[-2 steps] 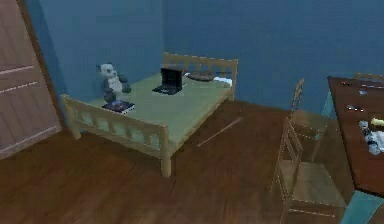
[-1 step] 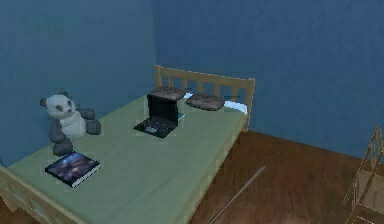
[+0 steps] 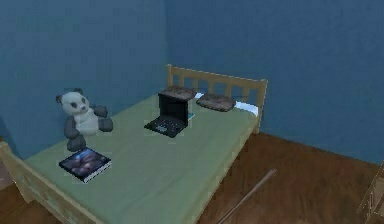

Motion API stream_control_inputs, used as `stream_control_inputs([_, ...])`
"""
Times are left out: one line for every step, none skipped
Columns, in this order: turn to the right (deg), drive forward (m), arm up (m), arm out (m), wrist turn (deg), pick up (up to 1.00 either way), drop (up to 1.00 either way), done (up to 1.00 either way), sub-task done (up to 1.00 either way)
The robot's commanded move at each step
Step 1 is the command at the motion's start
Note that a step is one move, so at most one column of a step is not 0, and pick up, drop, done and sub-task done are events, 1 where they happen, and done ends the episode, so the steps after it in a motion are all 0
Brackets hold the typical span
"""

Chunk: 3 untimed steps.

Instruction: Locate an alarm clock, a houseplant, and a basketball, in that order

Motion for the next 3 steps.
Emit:
stream_control_inputs([0.0, 0.20, 0.00, 0.00, 0.0, 0.00, 0.00, 0.00, 0.00])
stream_control_inputs([45.0, 0.00, 0.00, 0.00, 0.0, 0.00, 0.00, 0.00, 0.00])
stream_control_inputs([9.0, 0.00, 0.00, 0.00, 0.0, 0.00, 0.00, 0.00, 0.00])
